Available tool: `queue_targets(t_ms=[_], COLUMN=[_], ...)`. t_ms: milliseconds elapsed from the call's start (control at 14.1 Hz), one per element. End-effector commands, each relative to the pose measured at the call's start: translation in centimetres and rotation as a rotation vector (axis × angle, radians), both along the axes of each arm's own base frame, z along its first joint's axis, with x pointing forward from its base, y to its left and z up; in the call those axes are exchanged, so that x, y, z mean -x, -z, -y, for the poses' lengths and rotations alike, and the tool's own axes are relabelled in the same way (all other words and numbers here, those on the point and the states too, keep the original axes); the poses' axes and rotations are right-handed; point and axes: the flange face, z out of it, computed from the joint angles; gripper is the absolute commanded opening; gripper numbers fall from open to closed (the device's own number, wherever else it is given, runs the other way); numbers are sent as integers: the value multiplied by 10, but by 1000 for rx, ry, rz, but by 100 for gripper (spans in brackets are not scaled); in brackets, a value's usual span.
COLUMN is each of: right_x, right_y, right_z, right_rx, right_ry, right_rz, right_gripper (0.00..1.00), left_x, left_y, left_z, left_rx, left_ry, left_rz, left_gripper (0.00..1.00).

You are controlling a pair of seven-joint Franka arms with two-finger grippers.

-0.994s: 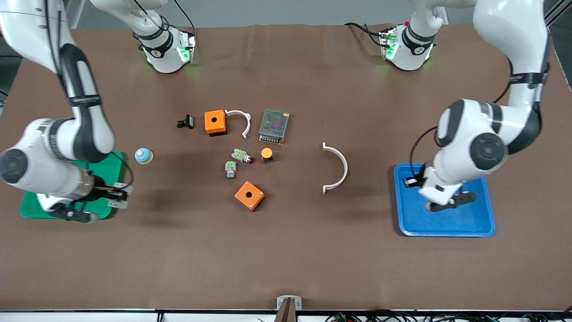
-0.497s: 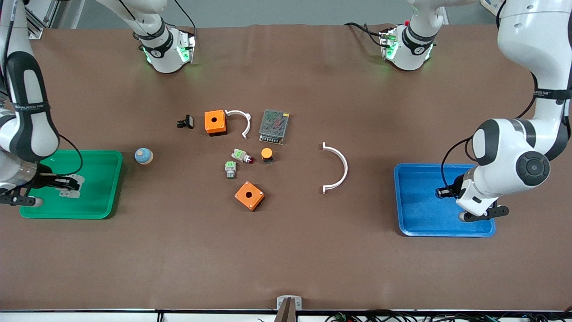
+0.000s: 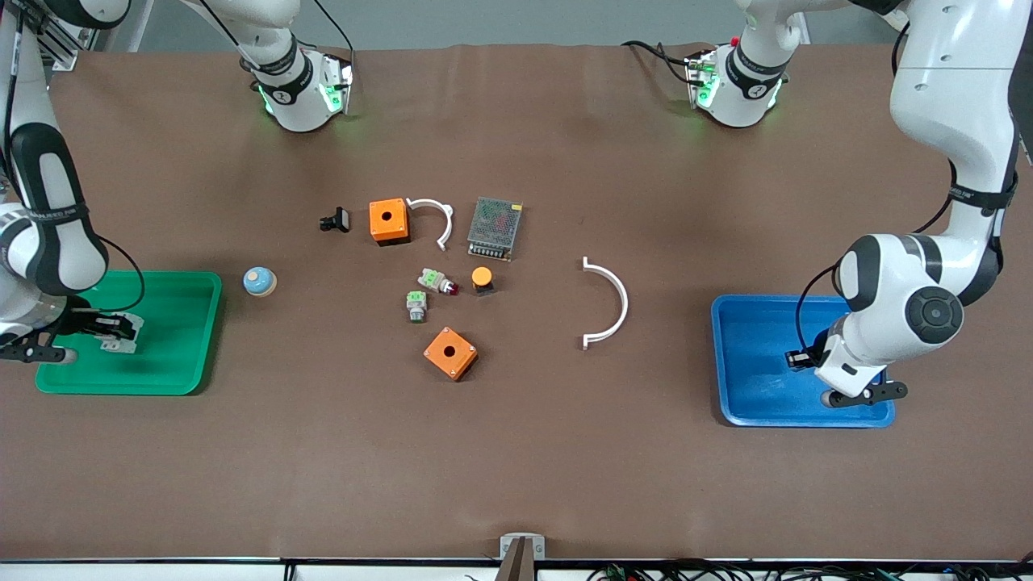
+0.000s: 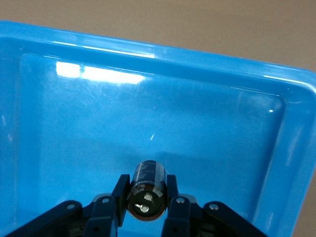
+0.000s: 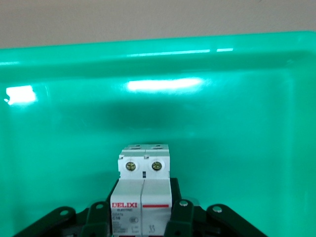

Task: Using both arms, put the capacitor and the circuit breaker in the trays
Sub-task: 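Lower the capacitor into the blue tray while the right gripper lowers the breaker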

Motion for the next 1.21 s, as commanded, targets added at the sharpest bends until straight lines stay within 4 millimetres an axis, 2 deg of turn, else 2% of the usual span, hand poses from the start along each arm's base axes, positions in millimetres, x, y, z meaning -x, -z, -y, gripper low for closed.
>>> queue_targets(t_ms=[0,284,355,426,568,639,710,781,994,1065,1136], right_x=[0,0,0,1,-2,-7,-15,-23,-51,-61,-67], right_y=[1,2,2,2,-4,-12,-26,-42,-107,-129,-144], right_z=[-12,-15,-14,-12,-13,-14,-18,-24,-39,-51,-69], right_rx=[-5,-6,-6,-6,-7,-1,3,-9,-4,8,16], right_ry=[-28,-28,-28,-30,-33,-34,-45,-59,-104,-79,-60], right_rz=[-5,-8,-8,-7,-6,9,18,-2,-85,-117,-157], right_gripper=[0,2,21,97,100,100,100,100,100,100,100], left_x=[-2,1,2,2,3,3,3,3,17,24,32], left_y=[10,21,22,21,23,23,18,13,-41,-60,-81], left_z=[-2,-5,-7,-5,-9,-9,-9,-6,-5,-3,8], left_rx=[-3,0,-1,0,0,0,1,-1,-18,-24,-23], left_ry=[23,18,16,18,12,14,13,17,22,25,38], left_rz=[25,10,9,9,4,6,10,7,-1,-10,-15], left_gripper=[21,23,23,24,29,51,84,100,100,100,100])
